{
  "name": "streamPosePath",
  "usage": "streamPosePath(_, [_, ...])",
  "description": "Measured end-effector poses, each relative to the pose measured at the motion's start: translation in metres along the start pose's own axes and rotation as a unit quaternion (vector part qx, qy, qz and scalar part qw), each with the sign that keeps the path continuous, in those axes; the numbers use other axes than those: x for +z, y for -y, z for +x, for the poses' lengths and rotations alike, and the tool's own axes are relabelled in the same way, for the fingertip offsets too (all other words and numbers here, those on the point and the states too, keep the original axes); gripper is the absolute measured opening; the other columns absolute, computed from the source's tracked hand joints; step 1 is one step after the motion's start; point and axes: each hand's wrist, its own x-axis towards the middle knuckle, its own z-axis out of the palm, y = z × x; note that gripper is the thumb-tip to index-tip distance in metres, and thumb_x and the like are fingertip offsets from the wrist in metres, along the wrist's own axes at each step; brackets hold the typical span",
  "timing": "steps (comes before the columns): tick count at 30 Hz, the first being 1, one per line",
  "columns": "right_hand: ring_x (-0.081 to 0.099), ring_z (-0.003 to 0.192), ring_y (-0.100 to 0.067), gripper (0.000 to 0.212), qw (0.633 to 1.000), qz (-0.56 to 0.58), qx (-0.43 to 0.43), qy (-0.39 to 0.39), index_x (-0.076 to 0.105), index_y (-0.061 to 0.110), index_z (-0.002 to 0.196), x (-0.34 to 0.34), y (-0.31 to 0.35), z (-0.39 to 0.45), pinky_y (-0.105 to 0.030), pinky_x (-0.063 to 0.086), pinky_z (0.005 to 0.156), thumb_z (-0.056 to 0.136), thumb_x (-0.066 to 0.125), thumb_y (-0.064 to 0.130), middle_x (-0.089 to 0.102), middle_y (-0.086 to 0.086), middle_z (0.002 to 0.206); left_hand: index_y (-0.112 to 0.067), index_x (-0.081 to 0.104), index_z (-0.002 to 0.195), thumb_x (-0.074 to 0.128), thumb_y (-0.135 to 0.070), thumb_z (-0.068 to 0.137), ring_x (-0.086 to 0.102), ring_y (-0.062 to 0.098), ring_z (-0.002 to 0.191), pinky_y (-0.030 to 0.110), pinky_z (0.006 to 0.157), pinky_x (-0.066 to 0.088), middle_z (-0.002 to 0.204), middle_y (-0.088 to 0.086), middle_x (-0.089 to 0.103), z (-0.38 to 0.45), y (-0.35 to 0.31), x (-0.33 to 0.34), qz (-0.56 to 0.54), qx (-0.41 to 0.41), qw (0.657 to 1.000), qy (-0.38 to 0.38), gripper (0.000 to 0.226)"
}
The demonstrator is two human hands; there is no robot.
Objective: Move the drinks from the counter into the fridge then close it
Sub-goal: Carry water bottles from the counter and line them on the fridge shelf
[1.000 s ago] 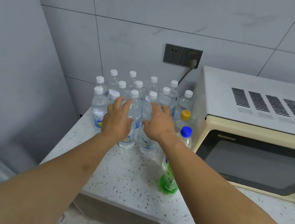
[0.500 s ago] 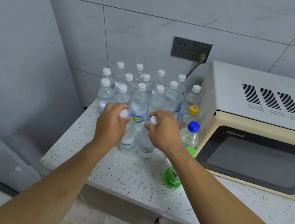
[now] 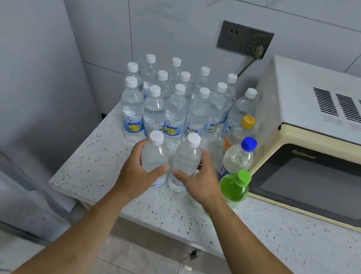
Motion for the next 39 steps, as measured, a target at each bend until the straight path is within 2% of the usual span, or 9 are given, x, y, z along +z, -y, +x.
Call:
streamPosePath(6, [0.054,0.099,0.01,0.071,0.997,0.051,0.054,-0.036,0.042,0.039,0.121,0.029,-0.026,0.001,-0.008,0.04,0.075,0.068,0.088,0.029,0.054,0.027,0.108,-0.046,0.047,0.124,0.082,-0.054,0.056,0.061,0.001,0.105,0.018,0.077,0.048,0.114,-0.023,0.061,0.003,0.037,0.01,-0.006,-0.07,0.997,0.031,0.077])
streamPosePath(11, [0.058,0.109,-0.002,0.069,0.993,0.094,0.04,-0.06,0.046,0.027,0.131,0.036,-0.033,-0.004,-0.026,0.051,0.091,0.075,0.086,0.024,0.06,0.015,0.118,-0.054,0.05,0.114,0.081,-0.059,0.056,0.06,-0.007,0.099,0.016,0.072,0.046,0.109,-0.029,0.062,0.002,0.046,0.013,-0.028,-0.071,0.997,0.008,0.066])
streamPosePath(19, [0.062,0.104,0.0,0.065,0.994,0.099,0.029,-0.048,0.051,0.025,0.129,0.032,-0.034,-0.039,-0.02,0.052,0.086,0.075,0.086,0.021,0.065,0.01,0.118,-0.062,0.053,0.105,0.08,-0.053,0.061,0.061,-0.014,0.095,0.007,0.07,0.046,0.105,-0.034,0.064,-0.032,0.039,0.001,-0.055,-0.068,0.996,0.001,0.053])
streamPosePath(24, [0.065,0.096,0.007,0.057,0.989,0.144,0.032,-0.013,0.058,0.027,0.118,0.028,-0.045,-0.078,-0.01,0.051,0.076,0.071,0.089,0.017,0.069,0.013,0.108,-0.048,0.062,0.108,0.076,-0.057,0.063,0.068,-0.003,0.093,0.025,0.077,0.055,0.104,-0.022,0.071,-0.081,0.041,-0.005,-0.076,-0.1,0.992,-0.023,0.048])
streamPosePath(27, [0.069,0.103,-0.012,0.054,0.98,0.191,0.038,0.03,0.061,0.019,0.121,0.021,-0.056,-0.105,-0.03,0.057,0.086,0.074,0.087,0.018,0.072,0.002,0.112,-0.03,0.066,0.116,0.078,-0.055,0.066,0.07,0.019,0.104,0.043,0.087,0.058,0.112,-0.003,0.074,-0.123,0.044,-0.006,-0.148,-0.128,0.981,-0.012,0.057])
streamPosePath(29, [0.07,0.104,-0.021,0.051,0.97,0.228,0.056,0.07,0.062,0.018,0.122,0.015,-0.063,-0.122,-0.038,0.058,0.087,0.076,0.086,0.021,0.073,-0.002,0.112,-0.023,0.065,0.121,0.084,-0.059,0.06,0.068,0.026,0.109,0.046,0.091,0.056,0.117,0.005,0.072,-0.152,0.045,-0.008,-0.205,-0.153,0.967,-0.003,0.073])
streamPosePath(31, [0.07,0.105,-0.025,0.047,0.954,0.262,0.08,0.118,0.062,0.019,0.121,0.009,-0.066,-0.138,-0.035,0.059,0.083,0.079,0.082,0.022,0.074,-0.004,0.111,-0.019,0.062,0.125,0.088,-0.058,0.056,0.067,0.026,0.112,0.04,0.091,0.056,0.121,0.007,0.071,-0.181,0.046,-0.008,-0.25,-0.179,0.951,0.0,0.084])
streamPosePath(36, [0.071,0.101,-0.029,0.047,0.875,0.37,0.191,0.246,0.063,0.011,0.124,0.0,-0.075,-0.178,-0.035,0.058,0.079,0.081,0.071,0.029,0.073,-0.015,0.113,-0.008,0.057,0.131,0.062,-0.04,0.083,0.068,0.036,0.107,0.039,0.079,0.059,0.122,0.021,0.068,-0.259,0.054,-0.007,-0.317,-0.253,0.912,-0.058,0.058])
streamPosePath(39, [0.074,0.088,-0.029,0.046,0.829,0.366,0.287,0.31,0.074,0.008,0.107,0.013,-0.083,-0.206,-0.036,0.06,0.069,0.075,0.073,0.04,0.074,-0.018,0.106,-0.008,0.073,0.107,0.055,-0.052,0.075,0.073,0.039,0.086,0.039,0.061,0.06,0.104,0.023,0.073,-0.311,0.055,-0.006,-0.355,-0.315,0.87,-0.131,0.057])
